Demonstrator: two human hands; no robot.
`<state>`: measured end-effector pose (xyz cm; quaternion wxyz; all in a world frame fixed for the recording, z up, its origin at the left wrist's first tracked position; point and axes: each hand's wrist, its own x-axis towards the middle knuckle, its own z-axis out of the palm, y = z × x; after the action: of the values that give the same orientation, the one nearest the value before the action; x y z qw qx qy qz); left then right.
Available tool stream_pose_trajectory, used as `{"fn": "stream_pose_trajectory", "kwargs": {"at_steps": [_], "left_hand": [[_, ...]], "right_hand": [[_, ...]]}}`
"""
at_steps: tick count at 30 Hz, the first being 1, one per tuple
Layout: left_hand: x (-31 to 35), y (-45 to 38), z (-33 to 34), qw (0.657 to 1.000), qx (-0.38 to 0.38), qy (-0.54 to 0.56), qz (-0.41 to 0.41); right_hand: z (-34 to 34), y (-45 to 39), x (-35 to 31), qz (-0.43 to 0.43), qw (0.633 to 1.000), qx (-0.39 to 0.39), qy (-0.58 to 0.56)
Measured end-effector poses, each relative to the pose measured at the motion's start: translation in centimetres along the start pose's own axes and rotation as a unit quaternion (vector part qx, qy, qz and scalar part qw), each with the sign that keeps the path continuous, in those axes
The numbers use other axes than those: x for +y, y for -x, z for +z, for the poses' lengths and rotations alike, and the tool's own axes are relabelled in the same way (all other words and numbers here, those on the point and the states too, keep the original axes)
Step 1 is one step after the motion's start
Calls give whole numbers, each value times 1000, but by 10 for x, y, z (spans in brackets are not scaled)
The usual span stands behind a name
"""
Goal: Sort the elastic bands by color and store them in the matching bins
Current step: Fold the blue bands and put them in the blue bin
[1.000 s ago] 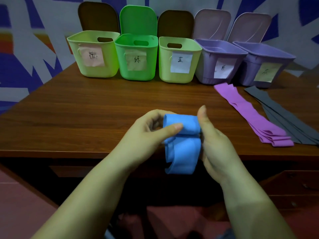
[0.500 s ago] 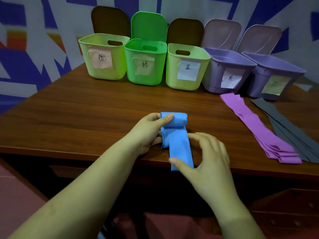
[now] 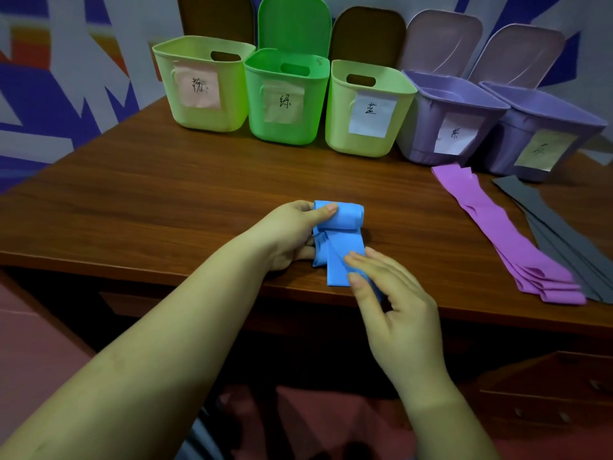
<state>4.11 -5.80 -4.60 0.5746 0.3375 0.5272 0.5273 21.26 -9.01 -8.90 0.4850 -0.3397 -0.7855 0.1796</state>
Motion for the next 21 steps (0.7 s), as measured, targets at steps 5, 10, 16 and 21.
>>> {"fn": "stream_pose_trajectory", "kwargs": {"at_steps": [5, 10, 16, 21], "left_hand": [[1, 3, 0, 1000, 1, 8, -3], [2, 5, -1, 1000, -1, 12, -14], [3, 12, -1, 999, -26, 40, -2], [4, 29, -1, 995, -67, 60, 38]], "right_hand": [[1, -6, -9, -19, 1000, 3, -11], [7, 9, -1, -8, 994, -95, 49], [2, 4, -8, 87, 995, -16, -54], [1, -25, -7, 255, 952, 68, -158]]}}
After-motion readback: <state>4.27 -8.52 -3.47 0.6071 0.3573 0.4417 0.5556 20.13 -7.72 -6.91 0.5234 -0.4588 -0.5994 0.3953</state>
